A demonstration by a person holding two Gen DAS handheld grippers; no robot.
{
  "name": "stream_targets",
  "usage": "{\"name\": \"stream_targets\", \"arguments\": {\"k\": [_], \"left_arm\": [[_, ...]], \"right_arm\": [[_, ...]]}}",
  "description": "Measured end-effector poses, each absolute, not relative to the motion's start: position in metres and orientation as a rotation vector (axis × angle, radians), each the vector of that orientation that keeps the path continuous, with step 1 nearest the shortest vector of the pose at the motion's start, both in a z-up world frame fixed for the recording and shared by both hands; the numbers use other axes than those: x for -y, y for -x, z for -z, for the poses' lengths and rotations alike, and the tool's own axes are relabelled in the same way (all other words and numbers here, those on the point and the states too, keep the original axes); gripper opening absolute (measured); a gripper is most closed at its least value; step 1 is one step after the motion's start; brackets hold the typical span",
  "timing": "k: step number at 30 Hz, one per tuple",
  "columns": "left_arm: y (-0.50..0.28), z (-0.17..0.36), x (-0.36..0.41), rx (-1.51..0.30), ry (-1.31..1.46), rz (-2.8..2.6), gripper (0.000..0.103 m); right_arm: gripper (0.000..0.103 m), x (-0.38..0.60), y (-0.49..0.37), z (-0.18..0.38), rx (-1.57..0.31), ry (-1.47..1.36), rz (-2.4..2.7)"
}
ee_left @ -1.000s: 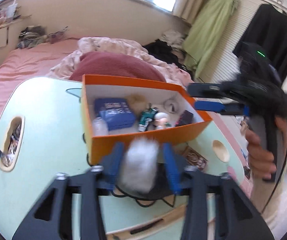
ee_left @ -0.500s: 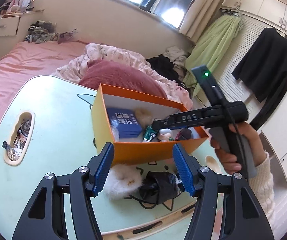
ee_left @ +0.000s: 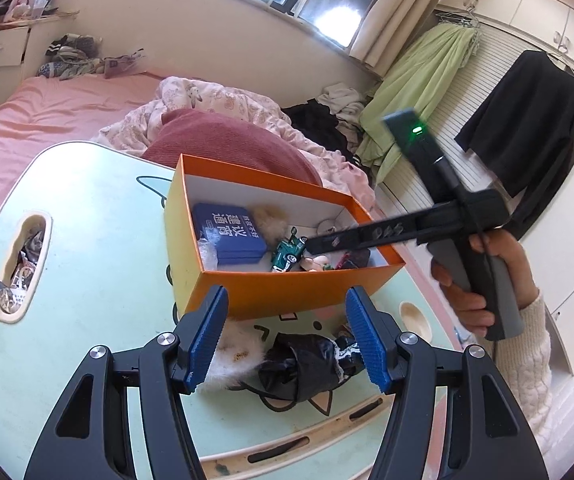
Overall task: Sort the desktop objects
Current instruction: 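Reach into the box and grasp the green toy car with the right gripper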
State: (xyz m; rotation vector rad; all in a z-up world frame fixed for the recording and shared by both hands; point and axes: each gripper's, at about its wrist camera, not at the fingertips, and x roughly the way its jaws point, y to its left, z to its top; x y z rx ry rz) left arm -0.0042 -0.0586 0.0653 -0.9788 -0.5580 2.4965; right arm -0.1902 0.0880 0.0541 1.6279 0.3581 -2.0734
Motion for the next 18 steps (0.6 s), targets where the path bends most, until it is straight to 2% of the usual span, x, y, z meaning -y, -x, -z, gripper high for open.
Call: {"name": "stream_targets", "arguments": {"k": [1, 2, 4, 6, 7, 8, 10, 13, 15, 16, 18], "left_arm": [[0.004, -0.065, 0.058, 0.555, 0.981, -2.497, 0.062], [0.004, -0.065, 0.057, 0.551, 0.983, -2.496, 0.062], [0.004, -0.063, 0.054, 0.545, 0.989, -2.490, 0.062], [0.004, -0.063, 0.053, 0.544, 0.992, -2.486, 0.062], [0.004, -0.062, 0.052, 0.543, 0.994, -2.483, 0.062], [0.003, -0.062, 0.052, 0.542, 0.996, -2.481, 0.062], [0.003, -0.061, 0.051, 0.537, 1.000, -2.480, 0.062], [0.002, -0.060, 0.051, 0.543, 1.002, -2.477, 0.062], [0.002, -0.060, 0.052, 0.547, 1.003, -2.474, 0.062], [0.002, -0.060, 0.052, 0.549, 1.004, -2.473, 0.062], [0.002, -0.060, 0.052, 0.552, 1.004, -2.473, 0.062]], "right_arm": [[0.050, -0.084, 0.190, -0.047, -0.397, -1.648, 2.058], [0.062, -0.082, 0.193, -0.040, -0.382, -1.665, 2.032], [0.070, -0.083, 0.197, -0.031, -0.314, -1.678, 2.016], [0.070, -0.085, 0.201, -0.030, -0.248, -1.659, 2.027], [0.063, -0.085, 0.201, -0.031, -0.224, -1.639, 2.036], [0.046, -0.086, 0.201, -0.033, -0.194, -1.627, 2.029], [0.028, -0.092, 0.200, -0.037, -0.121, -1.629, 1.998], [0.026, -0.100, 0.199, -0.045, -0.109, -1.608, 2.031], [0.015, -0.108, 0.199, -0.054, -0.050, -1.574, 2.051], [0.002, -0.112, 0.198, -0.058, -0.031, -1.559, 2.060], [0.002, -0.121, 0.196, -0.068, 0.002, -1.526, 2.074]]}}
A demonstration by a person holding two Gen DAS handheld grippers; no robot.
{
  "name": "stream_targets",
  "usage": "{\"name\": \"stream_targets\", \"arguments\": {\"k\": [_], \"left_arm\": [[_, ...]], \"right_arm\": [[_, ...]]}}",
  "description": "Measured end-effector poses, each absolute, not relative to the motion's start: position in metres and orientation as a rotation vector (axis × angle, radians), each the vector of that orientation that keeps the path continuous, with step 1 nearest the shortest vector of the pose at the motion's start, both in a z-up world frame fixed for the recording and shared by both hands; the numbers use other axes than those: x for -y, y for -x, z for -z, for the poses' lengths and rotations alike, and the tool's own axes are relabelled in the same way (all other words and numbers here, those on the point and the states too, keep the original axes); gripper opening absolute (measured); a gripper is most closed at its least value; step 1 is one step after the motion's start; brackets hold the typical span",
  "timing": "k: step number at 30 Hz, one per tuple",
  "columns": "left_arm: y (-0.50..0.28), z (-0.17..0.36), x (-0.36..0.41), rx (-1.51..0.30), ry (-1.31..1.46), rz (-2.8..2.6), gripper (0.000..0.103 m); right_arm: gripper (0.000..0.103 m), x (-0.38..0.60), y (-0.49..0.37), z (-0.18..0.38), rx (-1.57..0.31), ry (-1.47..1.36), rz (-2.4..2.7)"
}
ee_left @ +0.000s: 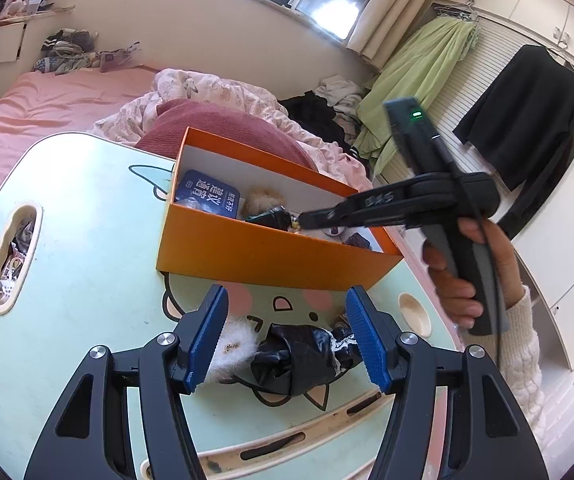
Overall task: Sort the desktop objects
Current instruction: 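Reach into the box and grasp the green toy car with the right gripper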
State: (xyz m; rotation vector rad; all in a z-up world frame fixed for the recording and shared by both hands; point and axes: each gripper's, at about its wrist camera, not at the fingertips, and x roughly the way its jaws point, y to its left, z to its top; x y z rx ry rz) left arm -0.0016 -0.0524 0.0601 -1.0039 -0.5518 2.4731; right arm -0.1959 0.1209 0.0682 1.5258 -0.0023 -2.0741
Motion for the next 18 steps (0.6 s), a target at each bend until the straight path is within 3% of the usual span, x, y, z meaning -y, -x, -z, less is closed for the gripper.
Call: {"name": "stream_targets", "arguments": {"k": [4, 6, 7, 8, 12, 18], "left_arm": [[0.003, -0.061, 0.052, 0.557, 1.005, -2.473, 0.062], [0.003, -0.060, 0.051, 0.557, 1.006, -2.472, 0.062], [0.003, -0.059, 0.051, 0.557, 1.008, -2.471, 0.062], [0.003, -0.059, 0.050, 0.556, 1.010, -2.469, 0.062], [0.003, -0.058, 0.048, 0.556, 1.016, -2.457, 0.062], [0.000, -0.061, 0.049, 0.558, 1.001, -2.452, 0.062]], "right_arm": [[0.005, -0.125, 0.190, -0.079, 0.011, -1.506, 2.142], [0.035, -0.121, 0.191, -0.079, 0.061, -1.512, 2.165], [0.068, -0.119, 0.192, -0.078, 0.084, -1.508, 2.158], [0.082, -0.114, 0.190, -0.078, 0.115, -1.494, 2.148], [0.082, -0.091, 0.194, -0.068, 0.138, -1.560, 2.107], [0.082, -0.061, 0.206, -0.039, -0.082, -1.656, 2.174]]}}
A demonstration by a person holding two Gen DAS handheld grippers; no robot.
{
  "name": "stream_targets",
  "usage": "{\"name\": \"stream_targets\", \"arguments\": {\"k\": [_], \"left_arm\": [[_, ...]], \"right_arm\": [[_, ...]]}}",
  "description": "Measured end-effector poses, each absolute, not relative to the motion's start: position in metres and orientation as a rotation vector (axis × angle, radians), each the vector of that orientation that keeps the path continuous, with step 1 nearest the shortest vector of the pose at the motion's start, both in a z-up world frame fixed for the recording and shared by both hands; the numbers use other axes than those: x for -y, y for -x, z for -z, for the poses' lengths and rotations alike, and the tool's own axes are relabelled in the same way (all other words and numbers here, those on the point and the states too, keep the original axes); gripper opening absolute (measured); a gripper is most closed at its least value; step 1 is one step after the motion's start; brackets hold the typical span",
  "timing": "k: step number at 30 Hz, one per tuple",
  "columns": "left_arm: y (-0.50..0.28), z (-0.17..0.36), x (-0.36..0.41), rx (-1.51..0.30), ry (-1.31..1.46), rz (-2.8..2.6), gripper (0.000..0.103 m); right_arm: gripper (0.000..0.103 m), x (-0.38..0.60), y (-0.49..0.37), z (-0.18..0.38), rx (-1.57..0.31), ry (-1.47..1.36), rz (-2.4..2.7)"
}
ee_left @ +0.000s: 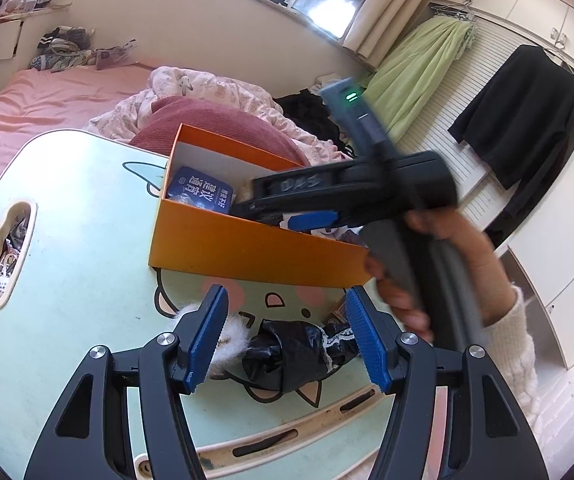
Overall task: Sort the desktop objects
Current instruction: 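Reach into the box and grasp the green toy car with the right gripper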
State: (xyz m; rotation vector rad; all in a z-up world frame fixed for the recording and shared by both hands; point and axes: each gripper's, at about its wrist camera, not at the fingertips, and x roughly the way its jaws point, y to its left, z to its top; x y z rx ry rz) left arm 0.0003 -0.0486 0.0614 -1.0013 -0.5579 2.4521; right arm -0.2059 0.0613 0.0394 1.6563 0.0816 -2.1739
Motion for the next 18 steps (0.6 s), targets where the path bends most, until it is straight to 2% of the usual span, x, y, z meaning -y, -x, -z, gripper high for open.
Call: {"name": "stream_targets", "arguments": {"k": [1, 3, 4, 6, 7, 8, 9, 10, 13, 15, 18], "left_arm": [[-0.001, -0.061, 0.049, 0.561, 0.999, -2.451, 0.062], [-0.001, -0.061, 0.050, 0.567, 0.999, -2.450, 0.062], [-0.001, -0.061, 0.051, 0.570, 0.999, -2.449, 0.062], [-0.001, -0.061, 0.052, 0.573, 1.000, -2.448, 0.062], [0.000, -0.060, 0.051, 0.574, 1.001, -2.448, 0.062], [0.000, -0.060, 0.051, 0.575, 1.003, -2.447, 0.062], [0.000, -0.059, 0.050, 0.575, 1.007, -2.446, 0.062], [0.001, -0.059, 0.050, 0.577, 1.008, -2.444, 0.062], [0.002, -0.059, 0.048, 0.578, 1.012, -2.438, 0.062], [0.001, -0.058, 0.047, 0.574, 1.013, -2.440, 0.062], [0.001, -0.058, 0.047, 0.575, 1.012, -2.440, 0.062]], "right_arm": [[0.080, -0.062, 0.207, -0.037, -0.068, -1.660, 2.172], [0.068, -0.062, 0.208, -0.036, -0.091, -1.650, 2.176], [0.066, -0.063, 0.208, -0.036, -0.104, -1.641, 2.173], [0.060, -0.073, 0.209, -0.038, -0.023, -1.608, 2.157], [0.040, -0.079, 0.210, -0.042, 0.041, -1.579, 2.150], [0.040, -0.087, 0.213, -0.044, 0.127, -1.585, 2.104], [0.032, -0.093, 0.214, -0.046, 0.181, -1.585, 2.073], [0.028, -0.098, 0.214, -0.049, 0.215, -1.581, 2.041], [0.026, -0.108, 0.210, -0.059, 0.228, -1.544, 2.040], [0.020, -0.115, 0.208, -0.068, 0.269, -1.510, 2.037], [0.020, -0.124, 0.201, -0.083, 0.275, -1.454, 2.062]]}}
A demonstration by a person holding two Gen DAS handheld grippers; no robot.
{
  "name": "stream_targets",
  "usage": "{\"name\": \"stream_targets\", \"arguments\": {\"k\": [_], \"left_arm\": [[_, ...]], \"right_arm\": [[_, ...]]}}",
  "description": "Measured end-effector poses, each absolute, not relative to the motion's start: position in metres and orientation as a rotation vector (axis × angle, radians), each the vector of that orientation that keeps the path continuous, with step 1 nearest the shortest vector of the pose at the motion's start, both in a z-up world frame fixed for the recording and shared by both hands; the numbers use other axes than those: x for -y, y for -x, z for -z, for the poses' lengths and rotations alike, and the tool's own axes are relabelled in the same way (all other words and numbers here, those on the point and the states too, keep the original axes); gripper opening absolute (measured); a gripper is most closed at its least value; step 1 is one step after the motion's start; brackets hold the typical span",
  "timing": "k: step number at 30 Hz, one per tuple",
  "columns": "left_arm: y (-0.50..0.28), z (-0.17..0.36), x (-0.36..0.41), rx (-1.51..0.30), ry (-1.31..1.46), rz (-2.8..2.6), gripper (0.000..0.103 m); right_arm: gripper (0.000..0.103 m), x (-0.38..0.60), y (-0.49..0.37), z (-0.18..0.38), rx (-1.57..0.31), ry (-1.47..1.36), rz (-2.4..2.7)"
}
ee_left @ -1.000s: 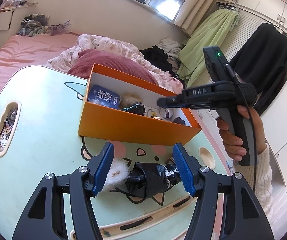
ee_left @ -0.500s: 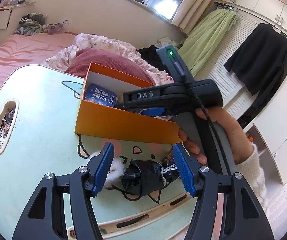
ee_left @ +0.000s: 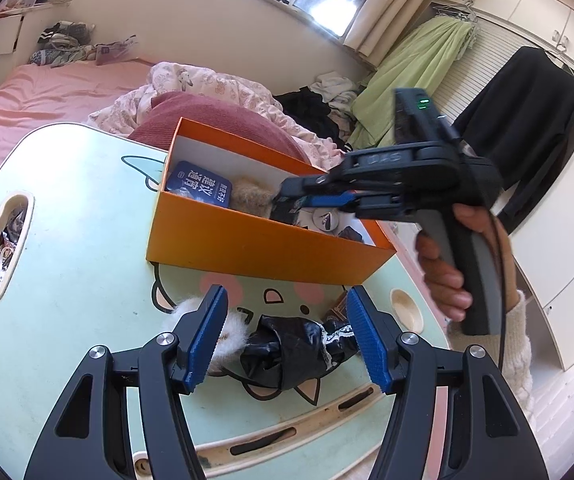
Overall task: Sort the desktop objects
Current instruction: 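Reach into the box and grasp the green toy car with the right gripper, then lift the green car out and set it on the table with the right gripper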
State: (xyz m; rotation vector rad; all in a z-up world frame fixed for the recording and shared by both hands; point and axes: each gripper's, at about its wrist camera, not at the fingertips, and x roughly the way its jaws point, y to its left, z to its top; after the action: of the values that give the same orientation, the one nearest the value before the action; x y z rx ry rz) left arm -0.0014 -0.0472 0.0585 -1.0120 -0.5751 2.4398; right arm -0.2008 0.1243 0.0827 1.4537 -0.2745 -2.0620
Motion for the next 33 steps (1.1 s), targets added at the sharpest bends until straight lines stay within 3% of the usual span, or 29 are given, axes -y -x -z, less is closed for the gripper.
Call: {"name": "stream_targets", "arguments": {"k": [13, 18, 25, 26, 27, 29, 33], "left_arm": [[0.003, -0.066, 0.055, 0.601, 0.993, -2.481, 0.062], [0.028, -0.082, 0.051, 0.609, 1.049, -2.478, 0.062], [0.110, -0.085, 0.016, 0.534, 1.366, -2.380, 0.062], [0.121, -0.082, 0.010, 0.512, 1.405, -2.375, 0.062], [0.132, -0.078, 0.005, 0.483, 1.437, -2.385, 0.062], [0.154, -0.071, -0.004, 0.393, 1.511, -2.444, 0.062], [0.183, -0.052, -0.013, 0.368, 1.613, -2.462, 0.062]], "right_arm": [[0.020, -0.176, 0.112, -0.148, 0.292, -1.147, 2.048], [0.020, -0.171, 0.092, -0.110, 0.159, -1.256, 2.036], [0.021, -0.153, 0.099, -0.058, 0.210, -1.281, 2.024], [0.023, -0.153, 0.099, -0.058, 0.227, -1.254, 2.038], [0.033, -0.155, 0.095, -0.059, 0.248, -1.219, 2.077], [0.069, -0.162, 0.083, -0.062, 0.300, -1.126, 2.149], [0.074, -0.169, 0.050, -0.072, 0.313, -0.916, 2.258]]}}
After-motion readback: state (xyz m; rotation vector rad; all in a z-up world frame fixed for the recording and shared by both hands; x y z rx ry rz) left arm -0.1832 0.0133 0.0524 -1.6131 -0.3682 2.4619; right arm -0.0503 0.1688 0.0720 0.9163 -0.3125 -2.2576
